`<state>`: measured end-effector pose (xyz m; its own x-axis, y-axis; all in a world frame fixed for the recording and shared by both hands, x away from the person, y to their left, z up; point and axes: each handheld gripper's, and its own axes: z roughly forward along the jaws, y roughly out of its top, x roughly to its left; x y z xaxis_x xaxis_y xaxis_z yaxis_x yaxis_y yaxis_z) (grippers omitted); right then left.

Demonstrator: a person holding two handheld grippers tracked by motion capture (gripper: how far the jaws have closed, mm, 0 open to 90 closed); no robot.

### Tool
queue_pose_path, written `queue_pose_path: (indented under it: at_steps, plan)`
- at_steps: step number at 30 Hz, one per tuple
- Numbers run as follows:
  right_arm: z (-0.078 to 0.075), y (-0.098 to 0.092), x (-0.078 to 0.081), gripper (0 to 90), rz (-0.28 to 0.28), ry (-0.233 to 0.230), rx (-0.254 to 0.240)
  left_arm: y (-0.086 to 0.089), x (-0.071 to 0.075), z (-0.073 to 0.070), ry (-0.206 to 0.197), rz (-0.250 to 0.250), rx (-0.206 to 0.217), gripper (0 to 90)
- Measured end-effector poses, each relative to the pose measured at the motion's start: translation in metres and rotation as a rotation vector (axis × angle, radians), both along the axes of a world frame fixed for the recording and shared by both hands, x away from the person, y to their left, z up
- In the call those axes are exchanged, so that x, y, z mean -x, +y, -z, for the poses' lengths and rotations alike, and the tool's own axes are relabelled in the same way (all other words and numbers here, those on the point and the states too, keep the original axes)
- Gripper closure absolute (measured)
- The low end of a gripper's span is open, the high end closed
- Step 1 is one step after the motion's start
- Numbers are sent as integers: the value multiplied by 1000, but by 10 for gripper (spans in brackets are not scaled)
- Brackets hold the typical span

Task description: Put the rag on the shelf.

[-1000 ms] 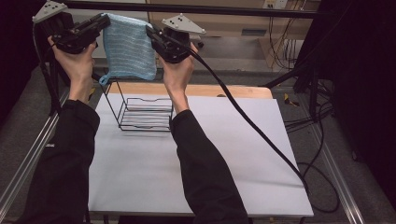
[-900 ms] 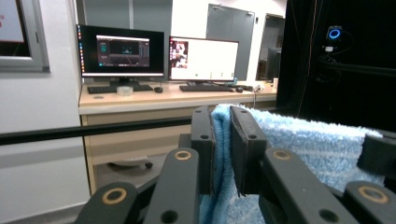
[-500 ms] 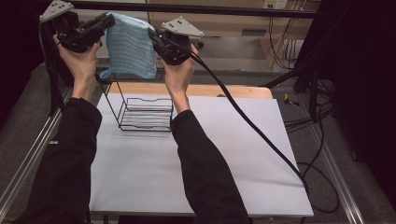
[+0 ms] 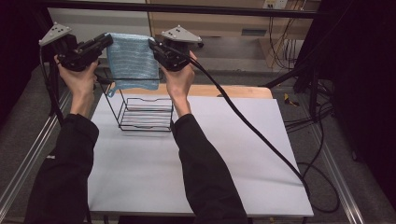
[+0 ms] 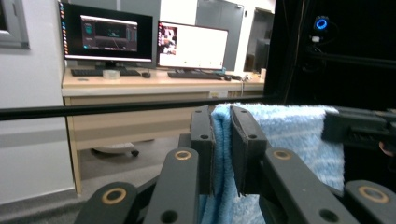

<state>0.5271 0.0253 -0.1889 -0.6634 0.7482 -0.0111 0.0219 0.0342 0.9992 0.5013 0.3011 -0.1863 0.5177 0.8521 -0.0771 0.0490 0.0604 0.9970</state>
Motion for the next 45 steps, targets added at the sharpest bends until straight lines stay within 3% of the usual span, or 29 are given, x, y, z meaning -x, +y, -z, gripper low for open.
queue_pose_path:
  at_steps: [9, 25, 33, 40, 45]
  plan:
    - [13, -1, 13, 807, -74, 37, 27, 10, 22, 24, 12, 20, 0, 803]
    - [21, 4, 24, 805, -137, 60, 66, 23, 39, 37, 39, 44, -26, 801]
    - [20, 1, 33, 800, -188, 95, 110, 26, 48, 42, 70, 71, -37, 795]
    - [25, -1, 41, 799, -221, 116, 126, 25, 62, 46, 95, 71, -82, 793]
    - [29, -1, 46, 799, -238, 126, 149, 24, 66, 49, 134, 77, -93, 790]
